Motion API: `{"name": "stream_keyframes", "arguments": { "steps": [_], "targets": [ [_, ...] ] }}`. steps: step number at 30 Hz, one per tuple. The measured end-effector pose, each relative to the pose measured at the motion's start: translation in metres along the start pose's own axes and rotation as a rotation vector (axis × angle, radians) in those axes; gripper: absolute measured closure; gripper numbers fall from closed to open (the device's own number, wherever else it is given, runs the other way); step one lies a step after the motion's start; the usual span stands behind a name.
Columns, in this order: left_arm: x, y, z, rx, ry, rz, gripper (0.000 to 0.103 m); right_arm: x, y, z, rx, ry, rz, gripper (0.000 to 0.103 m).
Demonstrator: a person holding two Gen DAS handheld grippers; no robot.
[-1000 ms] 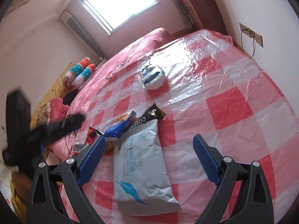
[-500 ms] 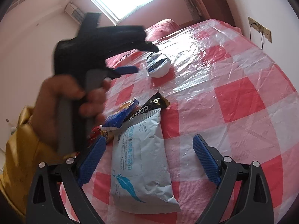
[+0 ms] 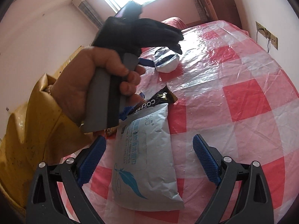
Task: Collect trash
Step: 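Grasp the MAGICDAY yogurt bottle with the left tool while the right tool grasps the grey wipes packet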
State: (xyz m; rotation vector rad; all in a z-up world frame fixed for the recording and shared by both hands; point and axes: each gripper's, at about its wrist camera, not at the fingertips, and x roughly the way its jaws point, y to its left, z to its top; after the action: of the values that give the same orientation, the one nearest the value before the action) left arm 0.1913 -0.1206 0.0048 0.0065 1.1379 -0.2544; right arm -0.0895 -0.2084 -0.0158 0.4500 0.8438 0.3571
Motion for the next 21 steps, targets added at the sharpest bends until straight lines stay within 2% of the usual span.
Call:
{"name": "stream_keyframes", "arguments": {
  "steps": [4, 11, 21],
  "targets": [
    [-0.001, -0.008, -0.005, 0.058, -0.024, 0.057, 0.034, 0.001, 0.005, -0.002, -0.022, 0.012, -0.008, 0.01],
    [-0.009, 0.007, -0.016, 0.05, -0.046, 0.068, 0.035, 0.007, 0.021, -0.008, -0.1, 0.042, -0.05, 0.01],
    [-0.053, 0.056, -0.04, -0.013, -0.112, 0.025, 0.037, 0.014, 0.041, -0.018, -0.194, 0.064, -0.11, 0.01]
  ]
}}
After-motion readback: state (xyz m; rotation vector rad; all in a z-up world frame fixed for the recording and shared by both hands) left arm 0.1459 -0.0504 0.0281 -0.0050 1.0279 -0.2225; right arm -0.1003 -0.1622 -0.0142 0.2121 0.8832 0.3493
